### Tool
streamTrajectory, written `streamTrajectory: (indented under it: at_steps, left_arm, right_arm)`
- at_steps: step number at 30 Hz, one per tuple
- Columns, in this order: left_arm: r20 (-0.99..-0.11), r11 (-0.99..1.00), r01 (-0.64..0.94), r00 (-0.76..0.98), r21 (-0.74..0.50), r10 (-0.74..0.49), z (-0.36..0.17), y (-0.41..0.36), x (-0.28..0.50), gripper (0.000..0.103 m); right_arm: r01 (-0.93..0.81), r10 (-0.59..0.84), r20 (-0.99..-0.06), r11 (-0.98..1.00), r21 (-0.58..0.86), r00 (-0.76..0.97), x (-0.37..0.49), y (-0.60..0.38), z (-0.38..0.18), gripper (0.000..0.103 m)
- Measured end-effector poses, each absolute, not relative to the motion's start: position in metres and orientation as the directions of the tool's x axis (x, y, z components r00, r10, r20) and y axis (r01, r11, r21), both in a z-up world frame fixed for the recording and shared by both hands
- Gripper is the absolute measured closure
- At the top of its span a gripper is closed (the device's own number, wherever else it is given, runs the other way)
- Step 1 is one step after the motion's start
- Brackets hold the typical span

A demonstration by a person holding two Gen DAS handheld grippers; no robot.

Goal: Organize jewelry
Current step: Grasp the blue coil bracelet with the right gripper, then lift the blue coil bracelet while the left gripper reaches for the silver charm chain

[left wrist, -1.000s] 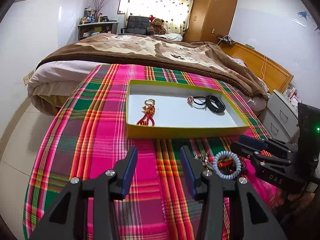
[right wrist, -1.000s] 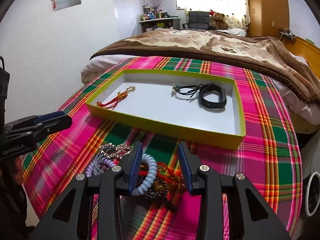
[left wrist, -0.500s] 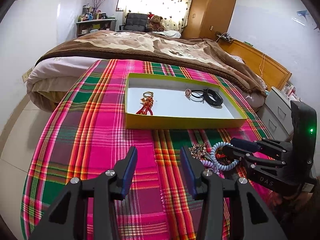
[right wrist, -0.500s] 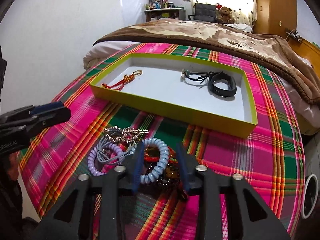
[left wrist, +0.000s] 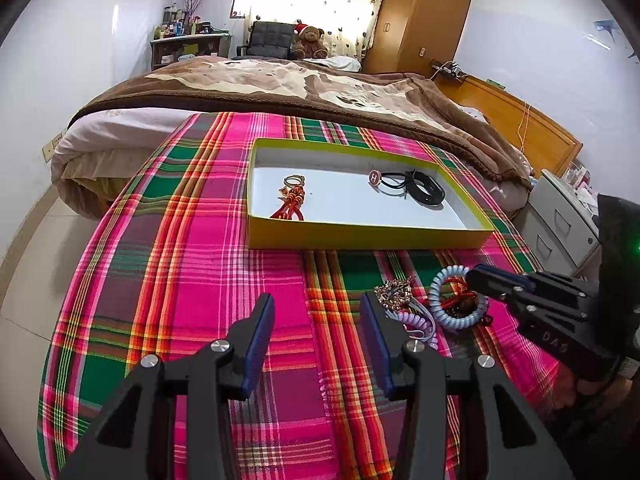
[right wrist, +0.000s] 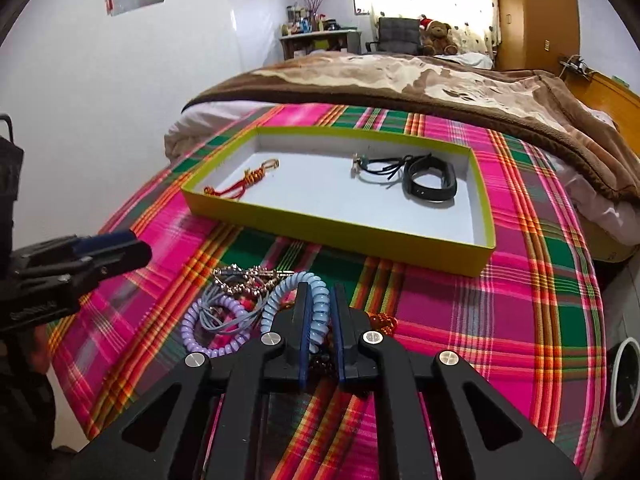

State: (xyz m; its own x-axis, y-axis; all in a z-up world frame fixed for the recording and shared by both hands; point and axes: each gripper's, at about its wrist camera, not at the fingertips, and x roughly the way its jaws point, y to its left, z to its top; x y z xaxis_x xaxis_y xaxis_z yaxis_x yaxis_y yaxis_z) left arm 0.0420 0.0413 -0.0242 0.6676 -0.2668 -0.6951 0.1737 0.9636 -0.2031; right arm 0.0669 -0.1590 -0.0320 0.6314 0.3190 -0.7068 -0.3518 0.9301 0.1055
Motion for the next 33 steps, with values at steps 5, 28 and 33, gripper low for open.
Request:
streamTrajectory:
  at_steps: [5, 28, 33]
  left_arm:
    - [-0.698, 0.959, 0.189, 0.658, -0.212, -0.284, -0.025, 0.038, 0.047, 0.057]
    - [-0.767, 0.919, 0.374, 0.552, -0.124, -0.328, -0.042, -0.025, 0.085, 0.052]
    - [-0.791, 0.922, 0.377, 0.536, -0.09, -0.297, -0.05, -0.032, 0.088, 0.053]
  right_arm:
    - [-0.323, 0.346, -0.666, 0.932, 0.164, 0.661, 0.063, -0.173, -0.022, 0.093]
    - [-0.275, 0.358, -0.565, 0.934, 0.229, 0.743, 0.047, -0.209, 0.005, 0.093]
    - [-0.281, 0.365, -0.562, 0.931, 0.233, 0.742, 0.048, -0.208, 0.005, 0.093]
